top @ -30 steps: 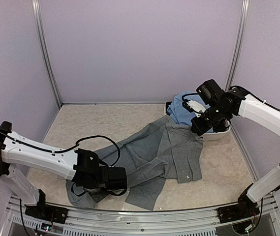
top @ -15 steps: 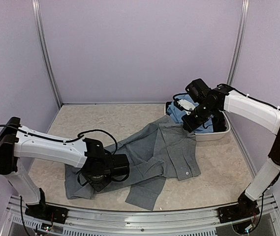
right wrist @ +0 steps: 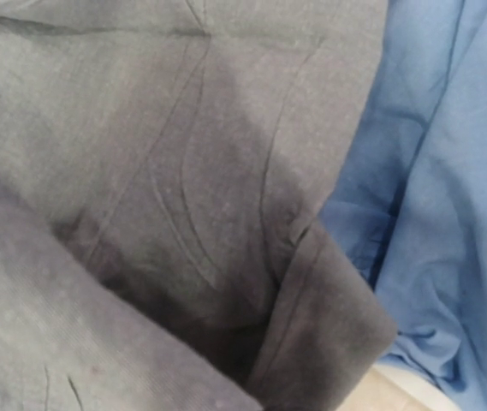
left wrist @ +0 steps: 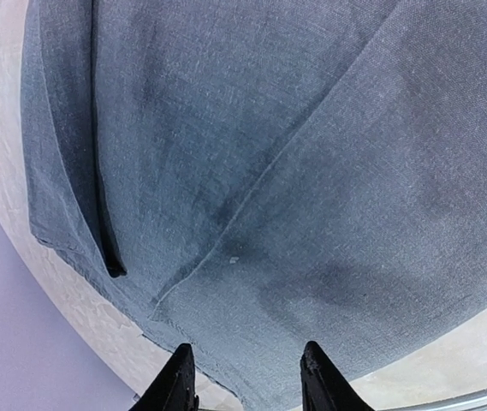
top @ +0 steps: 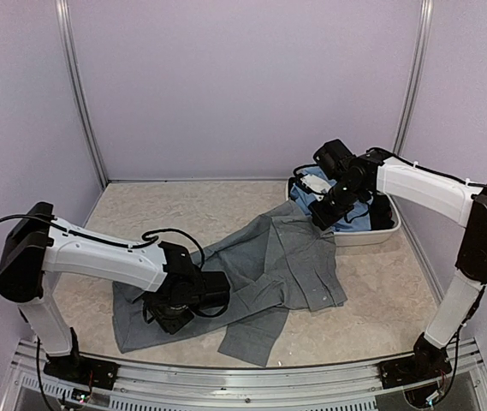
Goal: Fold and stack the long sleeve shirts
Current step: Fold the flattened shirt at the center of the board.
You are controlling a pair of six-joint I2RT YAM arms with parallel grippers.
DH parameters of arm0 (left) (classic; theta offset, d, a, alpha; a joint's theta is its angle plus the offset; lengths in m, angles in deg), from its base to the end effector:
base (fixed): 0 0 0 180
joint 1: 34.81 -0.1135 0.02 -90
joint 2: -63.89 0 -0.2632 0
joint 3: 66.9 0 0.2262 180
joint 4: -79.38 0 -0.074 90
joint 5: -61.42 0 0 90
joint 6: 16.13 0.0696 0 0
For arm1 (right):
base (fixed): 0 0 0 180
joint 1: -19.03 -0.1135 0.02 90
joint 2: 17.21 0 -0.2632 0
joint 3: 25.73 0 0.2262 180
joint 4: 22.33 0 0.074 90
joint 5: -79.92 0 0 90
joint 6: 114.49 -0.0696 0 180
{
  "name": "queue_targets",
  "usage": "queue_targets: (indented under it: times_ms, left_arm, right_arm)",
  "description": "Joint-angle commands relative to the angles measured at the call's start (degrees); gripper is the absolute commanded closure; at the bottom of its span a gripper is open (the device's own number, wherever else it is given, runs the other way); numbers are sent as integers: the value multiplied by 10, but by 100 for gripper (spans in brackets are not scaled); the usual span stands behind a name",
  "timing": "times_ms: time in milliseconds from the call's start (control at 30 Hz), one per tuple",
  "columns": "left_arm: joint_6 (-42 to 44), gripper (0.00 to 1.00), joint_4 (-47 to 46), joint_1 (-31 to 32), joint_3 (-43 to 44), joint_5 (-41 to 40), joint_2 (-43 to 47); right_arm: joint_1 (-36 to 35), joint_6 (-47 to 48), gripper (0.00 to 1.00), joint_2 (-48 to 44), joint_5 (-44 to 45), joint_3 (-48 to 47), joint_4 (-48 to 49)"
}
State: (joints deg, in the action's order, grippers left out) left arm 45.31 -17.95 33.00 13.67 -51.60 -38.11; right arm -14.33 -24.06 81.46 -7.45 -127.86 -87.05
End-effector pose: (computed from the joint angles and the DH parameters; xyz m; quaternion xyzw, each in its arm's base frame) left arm 0.1202 -0.2227 0.1544 0.3497 0.9078 0.2217 0.0674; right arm 0.2978 0.1923 0.2615 -0.2760 0.9283 0.0490 0.2442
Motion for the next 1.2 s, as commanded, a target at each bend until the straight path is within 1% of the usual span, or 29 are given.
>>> queue_targets:
  times_ms: [0, 100, 200, 333, 433, 500, 567, 633, 700, 767, 833, 867, 967, 1067, 1167]
  left_arm:
    - [-10, 60, 23, -4, 9, -10, -8]
    - [-15, 58, 24, -8, 21, -25, -3]
    - [-6, 55, -12, -21, 51, -31, 25]
    - [26, 51, -133, -51, 77, 3, 76]
    - [47, 49, -240, -74, 72, 52, 106]
    - [56, 48, -319, -92, 56, 100, 121]
    - [59, 45, -368, -109, 52, 128, 127]
    - [63, 43, -407, -118, 55, 147, 127]
    - [71, 40, -449, -118, 54, 166, 123]
    - [74, 37, -493, -118, 48, 195, 118]
    - [82, 30, -539, -111, 38, 225, 109]
    - [88, 26, -553, -104, 38, 227, 104]
    - [111, 24, -558, -82, 63, 216, 65]
    - [102, 24, -543, -89, 85, 193, 25]
    - [75, 23, -571, -123, 69, 217, 17]
  right_arm:
    - [4, 15, 100, 16, 6, -17, 15]
    - [5, 16, 100, 25, 5, -24, 18]
    - [4, 18, 99, 36, -2, -33, 27]
    - [5, 19, 95, 51, 2, -40, 42]
    - [5, 18, 90, 70, 3, -54, 39]
    - [5, 17, 85, 77, 16, -60, 36]
    - [5, 17, 78, 79, 31, -62, 30]
    - [5, 15, 74, 78, 53, -65, 22]
    - [5, 10, 67, 61, 66, -63, 15]
    - [4, 0, 56, 29, 74, -49, 11]
    - [4, -16, 45, -10, 82, -26, 4]
    - [3, -26, 42, -31, 85, -11, 1]
    - [3, -40, 32, -94, 74, 46, 9]
    - [3, -50, 29, -144, 42, 107, 28]
    - [3, -68, 28, -177, 0, 173, 69]
